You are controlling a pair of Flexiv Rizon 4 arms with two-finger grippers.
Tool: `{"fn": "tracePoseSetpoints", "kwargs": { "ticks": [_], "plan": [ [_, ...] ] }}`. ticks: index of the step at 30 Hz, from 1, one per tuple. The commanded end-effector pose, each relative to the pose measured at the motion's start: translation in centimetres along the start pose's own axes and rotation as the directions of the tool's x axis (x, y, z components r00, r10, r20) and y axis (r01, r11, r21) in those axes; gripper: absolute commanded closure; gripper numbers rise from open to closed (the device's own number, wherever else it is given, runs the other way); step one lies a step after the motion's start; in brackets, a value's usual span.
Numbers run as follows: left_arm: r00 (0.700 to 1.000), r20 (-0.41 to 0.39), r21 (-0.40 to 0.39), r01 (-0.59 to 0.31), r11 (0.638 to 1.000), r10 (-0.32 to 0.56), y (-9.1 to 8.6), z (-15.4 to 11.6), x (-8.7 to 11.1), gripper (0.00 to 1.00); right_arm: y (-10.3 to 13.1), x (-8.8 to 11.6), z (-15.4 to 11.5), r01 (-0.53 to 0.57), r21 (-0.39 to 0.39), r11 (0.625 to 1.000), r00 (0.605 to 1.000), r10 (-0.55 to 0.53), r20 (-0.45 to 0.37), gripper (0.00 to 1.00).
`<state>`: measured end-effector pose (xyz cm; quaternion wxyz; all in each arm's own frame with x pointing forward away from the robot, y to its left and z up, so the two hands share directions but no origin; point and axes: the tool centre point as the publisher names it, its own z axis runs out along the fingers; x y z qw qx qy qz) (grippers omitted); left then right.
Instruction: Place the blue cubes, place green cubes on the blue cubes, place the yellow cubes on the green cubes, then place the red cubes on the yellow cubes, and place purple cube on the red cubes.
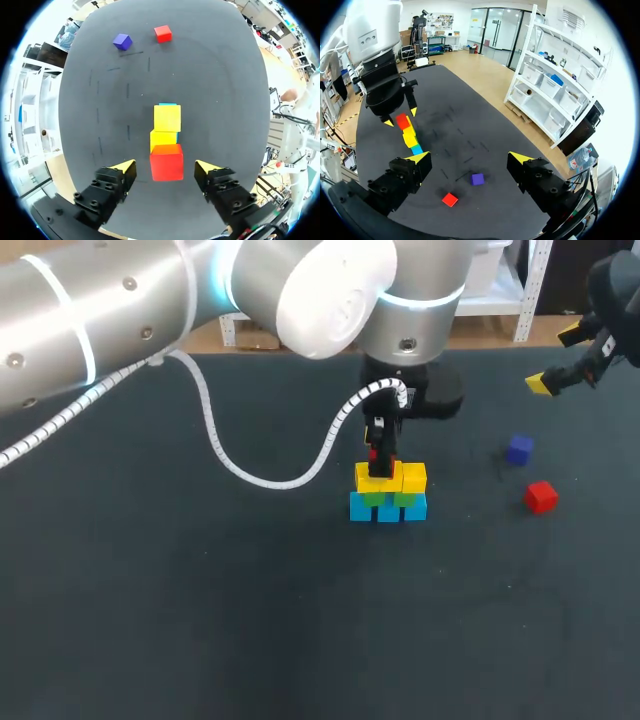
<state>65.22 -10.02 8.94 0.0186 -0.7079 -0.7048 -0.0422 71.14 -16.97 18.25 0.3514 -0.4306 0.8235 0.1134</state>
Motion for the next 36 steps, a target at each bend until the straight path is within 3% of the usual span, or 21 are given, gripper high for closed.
{"fn": "tracePoseSetpoints", "kwargs": {
  "ticks": [1,13,27,36],
  "plan": [
    [1.000,0.000,-0.001,0.003,1.000,-0.003,0.22,-0.03,-0.12,0.25,0.00,0.05,-0.05,0.000,0.000,1.000,1.000,0.000,0.001,0.00],
    [1.000,0.010,-0.017,0.014,1.000,-0.014,0.35,-0.11,-0.14,0.28,0.00,0.05,-0.05,0.000,0.000,1.000,1.000,0.000,0.001,0.00],
    [1.000,0.007,-0.033,0.016,0.999,-0.016,0.36,-0.10,-0.17,0.49,0.00,0.05,-0.05,0.000,0.000,1.000,1.000,0.000,0.001,0.00],
    [1.000,0.008,-0.038,0.018,0.999,-0.018,0.36,-0.08,-0.19,0.51,0.00,0.05,-0.05,0.000,0.000,1.000,1.000,0.000,0.001,0.00]
  ]
}}
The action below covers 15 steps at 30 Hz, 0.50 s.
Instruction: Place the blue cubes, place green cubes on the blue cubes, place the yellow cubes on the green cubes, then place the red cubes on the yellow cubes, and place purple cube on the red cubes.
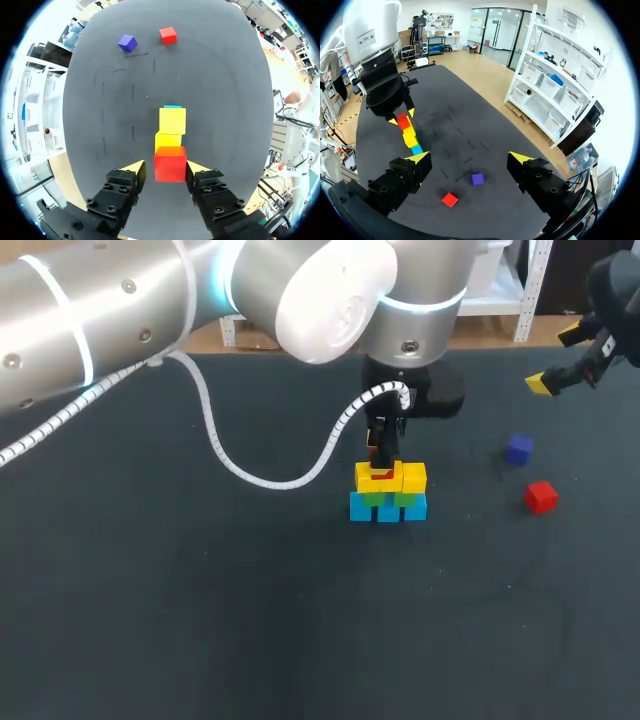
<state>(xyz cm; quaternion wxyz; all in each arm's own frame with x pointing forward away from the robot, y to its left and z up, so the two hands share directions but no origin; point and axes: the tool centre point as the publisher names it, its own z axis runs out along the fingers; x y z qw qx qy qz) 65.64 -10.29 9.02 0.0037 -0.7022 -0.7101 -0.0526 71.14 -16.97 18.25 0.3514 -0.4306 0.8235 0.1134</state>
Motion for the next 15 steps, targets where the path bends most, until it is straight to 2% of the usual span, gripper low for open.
{"fn": "tracePoseSetpoints", "kwargs": {
  "ticks": [1,15],
  "plan": [
    [1.000,0.002,-0.003,0.001,1.000,-0.001,-0.06,0.02,0.06,0.51,0.00,0.05,-0.05,0.000,0.000,1.000,1.000,0.000,0.001,0.00],
    [1.000,0.002,-0.009,0.006,1.000,-0.006,0.10,0.08,0.01,0.49,0.00,0.05,-0.05,0.000,0.000,1.000,1.000,0.000,0.001,0.00]
  ]
}}
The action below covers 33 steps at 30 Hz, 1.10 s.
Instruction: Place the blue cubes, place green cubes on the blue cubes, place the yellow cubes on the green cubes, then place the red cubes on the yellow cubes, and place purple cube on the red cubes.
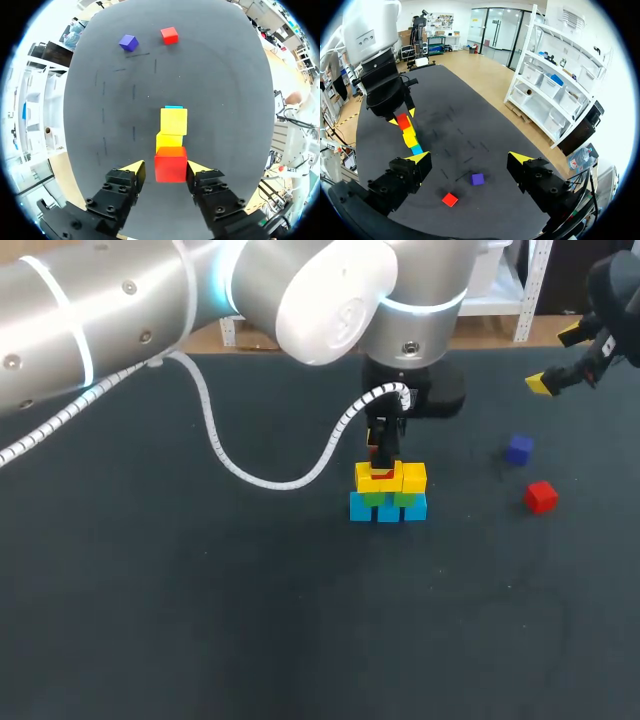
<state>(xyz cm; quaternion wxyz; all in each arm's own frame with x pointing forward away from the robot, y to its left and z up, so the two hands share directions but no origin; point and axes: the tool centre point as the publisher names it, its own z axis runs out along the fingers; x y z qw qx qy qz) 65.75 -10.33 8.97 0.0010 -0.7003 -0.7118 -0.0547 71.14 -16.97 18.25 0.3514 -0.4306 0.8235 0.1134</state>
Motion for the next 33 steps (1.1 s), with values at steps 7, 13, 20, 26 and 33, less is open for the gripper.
{"fn": "tracePoseSetpoints", "kwargs": {
  "ticks": [7,13,20,26,33],
  "plan": [
    [1.000,0.000,-0.010,0.006,1.000,-0.006,0.1,0.0,0.1,0.50,0.0,0.0,0.0,0.000,0.000,1.000,1.000,0.000,0.001,0.00],
    [1.000,0.000,-0.008,0.004,1.000,-0.004,0.2,0.0,0.1,0.49,0.0,0.0,0.0,0.000,0.000,1.000,1.000,0.000,0.001,0.00],
    [1.000,0.001,-0.004,-0.002,1.000,0.002,0.1,0.0,0.0,0.18,0.0,0.0,0.0,0.000,0.000,1.000,1.000,0.000,0.001,0.00],
    [1.000,0.005,-0.002,-0.001,1.000,0.001,0.0,-0.1,0.1,0.00,0.0,0.0,0.0,0.000,0.000,1.000,1.000,0.000,0.001,0.00],
    [0.999,0.030,-0.017,0.022,1.000,-0.021,0.1,-0.9,1.1,0.00,0.0,0.0,0.0,0.000,0.000,1.000,1.000,0.000,0.001,0.00]
  ]
}}
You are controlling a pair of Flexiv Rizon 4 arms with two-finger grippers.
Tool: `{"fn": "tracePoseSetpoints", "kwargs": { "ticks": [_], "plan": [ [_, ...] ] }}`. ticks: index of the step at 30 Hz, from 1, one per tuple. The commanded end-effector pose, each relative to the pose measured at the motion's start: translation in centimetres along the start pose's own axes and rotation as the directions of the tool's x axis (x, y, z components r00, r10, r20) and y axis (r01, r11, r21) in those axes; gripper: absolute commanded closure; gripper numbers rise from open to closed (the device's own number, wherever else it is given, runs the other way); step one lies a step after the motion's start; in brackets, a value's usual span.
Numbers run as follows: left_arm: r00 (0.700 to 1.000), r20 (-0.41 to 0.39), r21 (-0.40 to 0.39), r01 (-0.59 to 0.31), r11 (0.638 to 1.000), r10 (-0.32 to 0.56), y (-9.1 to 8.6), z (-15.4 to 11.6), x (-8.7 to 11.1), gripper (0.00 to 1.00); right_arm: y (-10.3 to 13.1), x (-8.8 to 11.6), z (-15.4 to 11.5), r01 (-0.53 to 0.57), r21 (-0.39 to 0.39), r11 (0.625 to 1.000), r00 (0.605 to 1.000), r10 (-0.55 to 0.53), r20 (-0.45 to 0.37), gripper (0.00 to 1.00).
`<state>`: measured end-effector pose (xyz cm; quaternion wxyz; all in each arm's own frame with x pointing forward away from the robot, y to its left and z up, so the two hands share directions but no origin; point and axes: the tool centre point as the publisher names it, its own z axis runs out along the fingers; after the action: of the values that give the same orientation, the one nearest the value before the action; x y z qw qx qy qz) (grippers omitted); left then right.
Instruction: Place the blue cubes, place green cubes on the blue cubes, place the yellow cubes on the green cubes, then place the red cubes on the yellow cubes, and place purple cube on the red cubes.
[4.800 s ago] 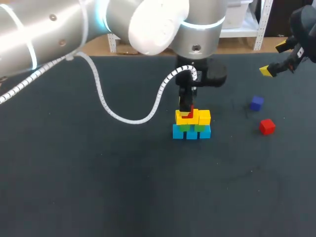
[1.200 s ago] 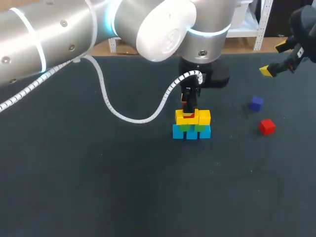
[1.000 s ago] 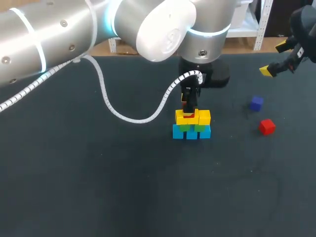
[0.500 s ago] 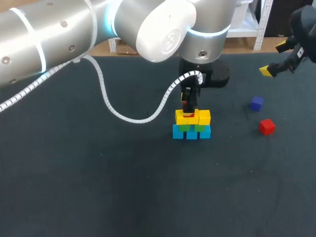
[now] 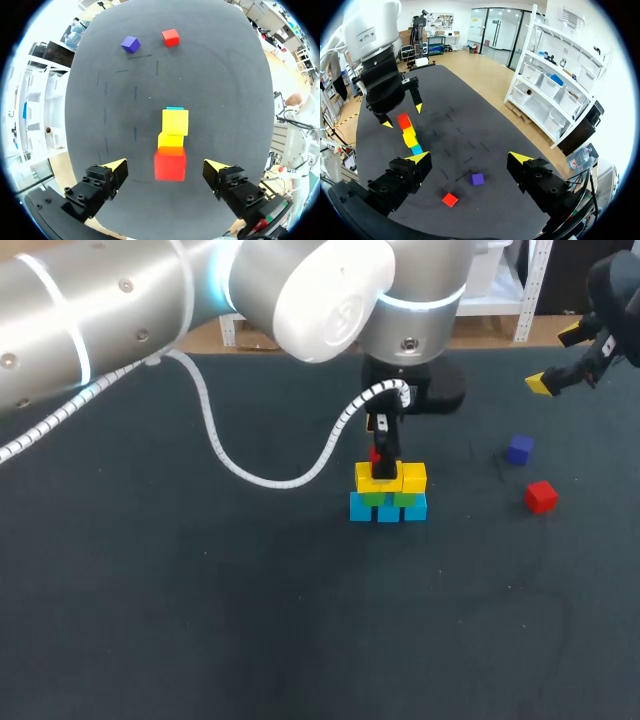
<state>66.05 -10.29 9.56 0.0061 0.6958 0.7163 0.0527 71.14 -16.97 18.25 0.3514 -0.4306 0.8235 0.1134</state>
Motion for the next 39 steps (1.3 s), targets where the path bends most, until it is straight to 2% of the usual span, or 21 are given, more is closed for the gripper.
{"fn": "tracePoseSetpoints", "kwargs": {
  "ticks": [1,13,17,20,23,26,30,38,39],
  "plan": [
    [1.000,0.021,-0.012,0.013,1.000,-0.013,-0.2,-0.5,1.3,0.00,0.0,0.0,0.0,0.000,0.000,1.000,1.000,0.000,0.001,0.00],
    [0.990,0.103,-0.052,0.106,0.993,-0.101,1.2,-2.5,4.3,0.00,0.0,0.0,0.0,0.000,0.000,1.000,1.000,0.000,0.001,0.00],
    [0.977,0.154,-0.093,0.164,0.982,-0.149,2.0,-3.6,5.5,0.00,0.0,0.0,0.0,0.000,0.000,1.000,1.000,0.000,0.001,0.00],
    [0.958,0.199,-0.146,0.240,0.960,-0.209,2.8,-4.7,6.7,0.00,0.0,0.0,0.0,0.000,0.000,1.000,1.000,0.000,0.001,0.00],
    [0.933,0.235,-0.188,0.318,0.929,-0.272,3.4,-5.5,8.0,0.00,0.0,0.0,0.0,0.000,0.000,1.000,1.000,0.000,0.001,0.00],
    [0.895,0.288,-0.205,0.406,0.890,-0.342,4.3,-6.4,9.7,0.00,0.0,0.0,0.0,0.000,0.000,1.000,1.000,0.000,0.001,0.00],
    [0.838,0.349,-0.203,0.506,0.839,-0.420,5.4,-7.0,11.8,0.00,0.0,0.0,0.0,0.000,0.000,1.000,1.000,0.000,0.001,0.00],
    [0.741,0.433,-0.198,0.633,0.748,-0.513,7.0,-7.8,15.3,0.00,0.0,0.0,0.0,0.000,0.000,1.000,1.000,0.000,0.001,0.00],
    [0.722,0.447,-0.197,0.655,0.729,-0.528,7.1,-7.9,15.8,0.00,0.0,0.0,0.0,0.000,0.000,1.000,1.000,0.000,0.001,0.00]
  ]
}}
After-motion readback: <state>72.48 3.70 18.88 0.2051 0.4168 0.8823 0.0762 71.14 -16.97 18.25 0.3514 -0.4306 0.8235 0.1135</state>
